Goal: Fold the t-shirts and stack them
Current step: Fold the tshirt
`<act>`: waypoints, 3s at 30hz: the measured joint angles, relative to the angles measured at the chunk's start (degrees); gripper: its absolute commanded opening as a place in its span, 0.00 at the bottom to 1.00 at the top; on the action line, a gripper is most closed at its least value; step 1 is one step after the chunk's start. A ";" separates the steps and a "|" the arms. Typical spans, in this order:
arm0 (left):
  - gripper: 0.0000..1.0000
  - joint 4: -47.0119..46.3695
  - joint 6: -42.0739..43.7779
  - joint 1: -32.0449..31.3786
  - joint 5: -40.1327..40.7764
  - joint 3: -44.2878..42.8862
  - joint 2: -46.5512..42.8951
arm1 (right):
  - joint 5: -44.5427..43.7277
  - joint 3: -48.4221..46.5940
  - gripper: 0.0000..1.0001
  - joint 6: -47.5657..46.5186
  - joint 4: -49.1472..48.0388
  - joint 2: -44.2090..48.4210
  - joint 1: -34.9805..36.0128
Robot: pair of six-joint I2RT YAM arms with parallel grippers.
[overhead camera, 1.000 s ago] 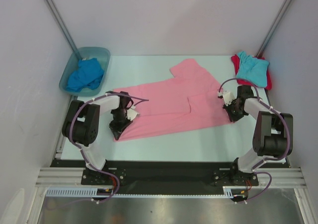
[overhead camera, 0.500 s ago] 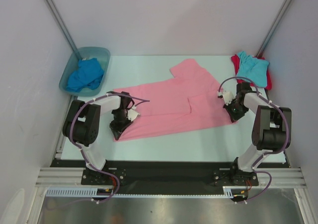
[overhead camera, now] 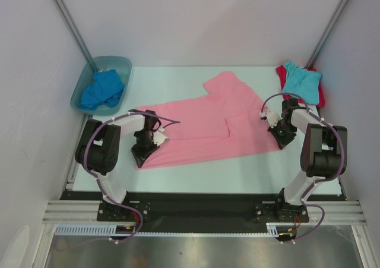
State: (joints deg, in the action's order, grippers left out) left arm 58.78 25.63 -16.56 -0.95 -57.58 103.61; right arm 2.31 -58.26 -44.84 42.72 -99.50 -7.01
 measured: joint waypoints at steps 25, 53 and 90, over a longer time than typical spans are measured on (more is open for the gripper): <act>0.00 -0.90 1.40 -0.24 0.52 1.64 -1.57 | -8.04 1.99 0.00 -0.48 6.80 -0.20 -0.83; 1.00 2.21 7.43 2.03 18.47 -0.24 -2.93 | -0.33 -18.10 0.22 0.44 17.29 -6.27 3.93; 0.99 -14.62 -0.72 9.57 16.61 -51.08 13.42 | 8.35 -71.91 0.35 28.26 3.63 -34.53 7.69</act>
State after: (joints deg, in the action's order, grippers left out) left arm 44.16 24.91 -6.98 15.66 -108.66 117.03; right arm 10.66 -130.17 -16.58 46.35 -134.04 0.69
